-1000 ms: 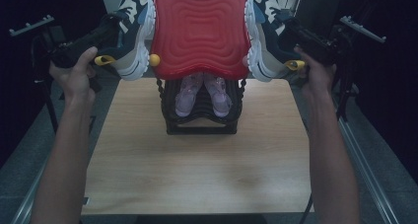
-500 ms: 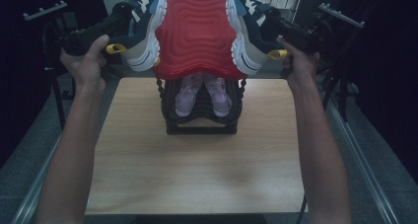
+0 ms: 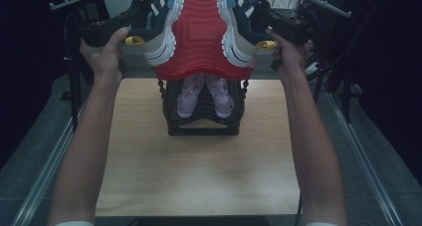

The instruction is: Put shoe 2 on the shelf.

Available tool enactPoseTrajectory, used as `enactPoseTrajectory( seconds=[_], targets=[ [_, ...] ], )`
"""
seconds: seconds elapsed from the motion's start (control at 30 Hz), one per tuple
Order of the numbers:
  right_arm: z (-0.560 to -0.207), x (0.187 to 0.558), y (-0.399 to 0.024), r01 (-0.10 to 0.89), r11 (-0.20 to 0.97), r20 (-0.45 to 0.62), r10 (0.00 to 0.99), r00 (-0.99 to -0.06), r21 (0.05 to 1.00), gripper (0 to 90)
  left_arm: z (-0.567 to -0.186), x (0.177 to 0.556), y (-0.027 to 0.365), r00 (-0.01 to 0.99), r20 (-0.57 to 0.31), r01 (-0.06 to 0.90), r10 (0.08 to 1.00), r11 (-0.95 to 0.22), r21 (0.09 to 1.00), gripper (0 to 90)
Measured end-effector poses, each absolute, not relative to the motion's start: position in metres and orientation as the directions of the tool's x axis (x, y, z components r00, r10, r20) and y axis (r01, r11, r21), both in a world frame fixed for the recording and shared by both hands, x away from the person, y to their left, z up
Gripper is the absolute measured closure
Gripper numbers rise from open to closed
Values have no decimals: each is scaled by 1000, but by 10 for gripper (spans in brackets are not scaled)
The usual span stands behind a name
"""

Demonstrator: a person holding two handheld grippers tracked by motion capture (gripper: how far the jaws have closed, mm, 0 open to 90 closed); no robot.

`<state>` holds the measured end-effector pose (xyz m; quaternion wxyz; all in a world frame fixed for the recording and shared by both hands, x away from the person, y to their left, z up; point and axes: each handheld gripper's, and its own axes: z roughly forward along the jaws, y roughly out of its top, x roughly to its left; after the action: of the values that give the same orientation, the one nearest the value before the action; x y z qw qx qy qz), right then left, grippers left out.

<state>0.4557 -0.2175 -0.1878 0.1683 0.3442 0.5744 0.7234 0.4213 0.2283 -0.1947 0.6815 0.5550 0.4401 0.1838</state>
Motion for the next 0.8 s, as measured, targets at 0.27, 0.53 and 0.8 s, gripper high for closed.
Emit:
enactPoseTrajectory(
  seconds=[0.27,0.53,0.8],
  targets=[
    [-184,467,-204,155,-260,292,657,-695,953,736,-190,434,211,540,-375,229,754,297,927,693],
    [-187,480,-192,151,-194,244,705,-666,969,736,-195,446,195,542,-345,237,766,254,938,693],
    [-192,486,-177,129,-107,165,743,-648,986,736,-206,454,184,524,-318,250,790,214,944,692]
  ],
)
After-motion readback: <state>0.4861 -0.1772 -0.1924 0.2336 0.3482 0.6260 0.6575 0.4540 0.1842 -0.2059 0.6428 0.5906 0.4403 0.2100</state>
